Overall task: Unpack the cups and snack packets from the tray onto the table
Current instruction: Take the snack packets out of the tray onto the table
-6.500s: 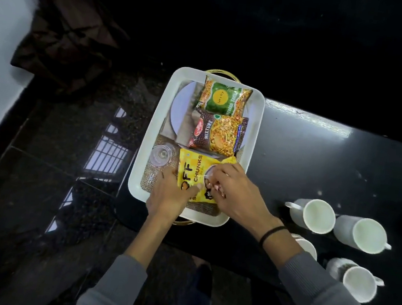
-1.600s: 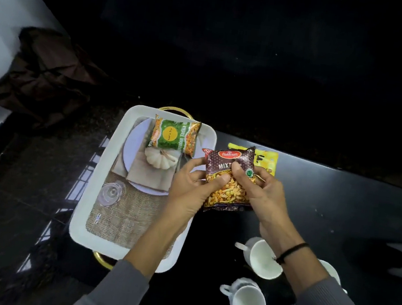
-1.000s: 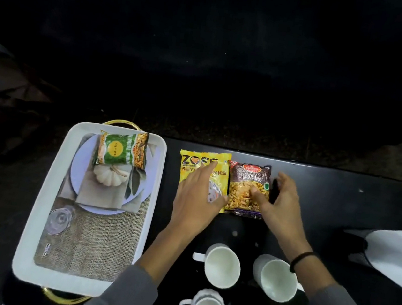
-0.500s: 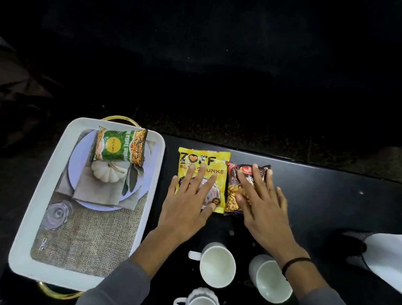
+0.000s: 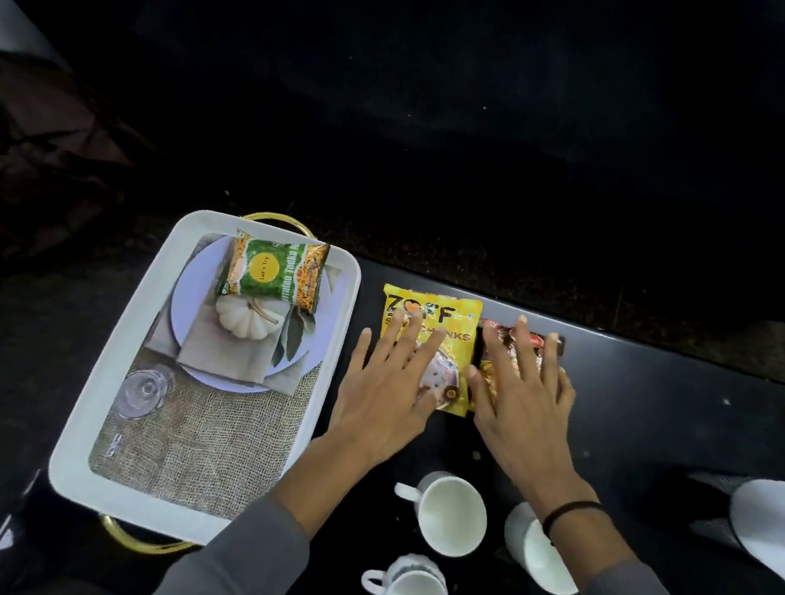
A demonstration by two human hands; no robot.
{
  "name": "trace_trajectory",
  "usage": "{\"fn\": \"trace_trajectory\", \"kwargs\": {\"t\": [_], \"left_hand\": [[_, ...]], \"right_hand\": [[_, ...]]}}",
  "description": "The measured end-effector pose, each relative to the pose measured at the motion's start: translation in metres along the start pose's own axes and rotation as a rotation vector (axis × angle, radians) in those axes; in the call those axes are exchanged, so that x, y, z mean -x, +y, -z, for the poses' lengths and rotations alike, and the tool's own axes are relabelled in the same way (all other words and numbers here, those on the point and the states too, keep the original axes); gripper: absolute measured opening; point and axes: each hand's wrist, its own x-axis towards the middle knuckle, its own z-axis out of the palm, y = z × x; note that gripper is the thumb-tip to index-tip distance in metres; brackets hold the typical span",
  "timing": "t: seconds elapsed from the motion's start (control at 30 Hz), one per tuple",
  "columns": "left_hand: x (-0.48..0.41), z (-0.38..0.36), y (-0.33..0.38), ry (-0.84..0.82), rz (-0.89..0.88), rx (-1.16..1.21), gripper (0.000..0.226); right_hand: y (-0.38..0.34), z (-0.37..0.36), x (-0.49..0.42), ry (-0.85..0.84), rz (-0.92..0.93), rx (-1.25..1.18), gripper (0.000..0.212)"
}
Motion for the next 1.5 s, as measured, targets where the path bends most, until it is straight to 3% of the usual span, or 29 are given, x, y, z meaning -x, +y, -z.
{"fn": "trace_trajectory", "kwargs": {"t": [0.33,0.53,0.6,0.7,0.77,0.87,0.93,1.0,1.13,1.3,1.5], "left_hand": [[0.028,0.032,-0.078,0.181,0.174,0.238,0.070],[0.044,0.041,-0.130,0.328,0.431,0.644,0.055],[0.047,0.041,-0.140,0.370,0.532,0.857,0.038],[0.048,0.040,-0.153,0.403,0.634,1.172,0.025],[0.047,0.038,-0.159,0.427,0.645,1.278,0.021],[0.044,0.038,-0.164,0.444,0.651,1.367,0.038],[0.041,0.041,-0.165,0.447,0.634,1.434,0.021],[0.038,0.045,-0.167,0.431,0.655,1.474,0.016],[0.040,0.052,-0.170,0.360,0.694,1.574,0.027],[0.053,0.059,-0.161,0.197,0.573,1.570,0.029],[0.037,0.071,-0.105,0.313,0.432,1.449,0.032]], "right_hand": [[-0.121,-0.009,-0.035,-0.074,0.427,0.064,0.052],[-0.200,-0.023,-0.076,-0.139,0.648,0.164,0.060],[-0.212,-0.030,-0.081,-0.171,0.602,0.189,0.062],[-0.220,-0.033,-0.080,-0.184,0.469,0.035,0.057],[-0.220,-0.033,-0.077,-0.192,0.421,-0.059,0.050],[-0.219,-0.034,-0.074,-0.275,0.392,-0.233,0.043],[-0.220,-0.032,-0.070,-0.322,0.384,-0.375,0.038],[-0.222,-0.033,-0.064,-0.337,0.362,-0.472,0.030],[-0.217,-0.036,-0.052,-0.384,0.176,-0.764,0.022],[-0.198,-0.026,-0.042,-0.463,-0.153,-1.134,0.052],[-0.155,-0.005,-0.035,-0.479,-0.266,-1.429,0.038]]}}
